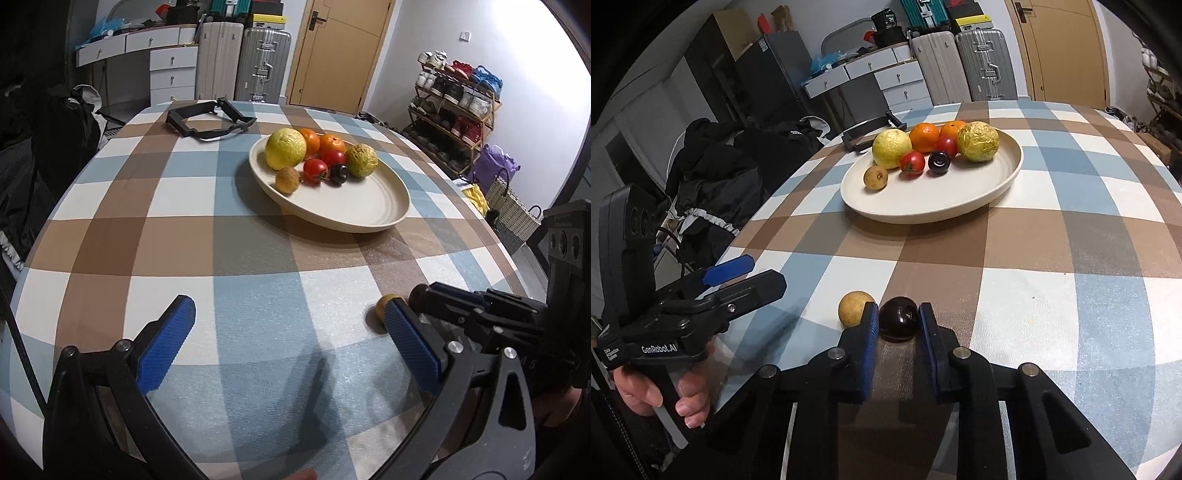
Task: Organize fruits
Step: 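Grasp the last brown fruit with the left tool while the right tool grasps the last dark plum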
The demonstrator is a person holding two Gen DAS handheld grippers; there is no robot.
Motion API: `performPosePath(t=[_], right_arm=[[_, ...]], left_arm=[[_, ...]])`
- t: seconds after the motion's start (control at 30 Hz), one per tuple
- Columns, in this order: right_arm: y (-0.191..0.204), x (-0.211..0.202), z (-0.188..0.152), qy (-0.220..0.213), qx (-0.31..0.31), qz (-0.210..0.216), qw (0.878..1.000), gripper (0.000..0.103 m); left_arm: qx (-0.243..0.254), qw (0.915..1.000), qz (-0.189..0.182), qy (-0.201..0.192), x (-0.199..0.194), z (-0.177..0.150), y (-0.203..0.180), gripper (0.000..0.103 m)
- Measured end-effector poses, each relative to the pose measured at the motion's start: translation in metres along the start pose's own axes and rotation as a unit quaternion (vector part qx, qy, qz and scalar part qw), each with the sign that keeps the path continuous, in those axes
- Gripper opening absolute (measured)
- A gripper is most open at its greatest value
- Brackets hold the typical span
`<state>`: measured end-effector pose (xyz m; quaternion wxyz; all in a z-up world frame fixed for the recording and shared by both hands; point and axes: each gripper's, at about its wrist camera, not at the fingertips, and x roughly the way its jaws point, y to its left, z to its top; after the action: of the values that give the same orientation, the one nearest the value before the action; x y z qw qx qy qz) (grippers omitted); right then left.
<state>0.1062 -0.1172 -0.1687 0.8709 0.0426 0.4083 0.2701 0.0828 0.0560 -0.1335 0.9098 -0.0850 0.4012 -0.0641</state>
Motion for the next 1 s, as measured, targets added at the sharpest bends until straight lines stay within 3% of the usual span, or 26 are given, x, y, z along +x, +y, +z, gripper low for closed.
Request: performPosePath(t=[0.63,0.83,0.9,0.97,1.0], right_arm=[[-0.049,-0.056,-0.012,-0.067,0.045,-0.02,0.997,0.022],[-0.052,-0.065,-0.012,-0.08,0.042,-0.016,0.996,0.022],[-0.053,-0.066,-0.012,-0.08,0.043,-0.014,0.996,0.022],[-0.053,-0.066,-0.012,-0.08,0.043,-0.014,0.996,0.022],[-0.054,-0.066,-0.012,-0.08,0.044,-0.013,0.996,0.022]], left_arm=[[0.1,0.9935,-0.028,0.045,0.035,0.002,-0.069,0.1],[0.108,0.9911,-0.043,0.064,0.043,0.003,-0.076,0.068],[0.106,0.9902,-0.053,0.074,0.045,0.003,-0.076,0.051],[0.109,0.9897,-0.052,0.077,0.046,0.002,-0.077,0.04],[0.111,0.9892,-0.054,0.079,0.046,0.003,-0.076,0.026]])
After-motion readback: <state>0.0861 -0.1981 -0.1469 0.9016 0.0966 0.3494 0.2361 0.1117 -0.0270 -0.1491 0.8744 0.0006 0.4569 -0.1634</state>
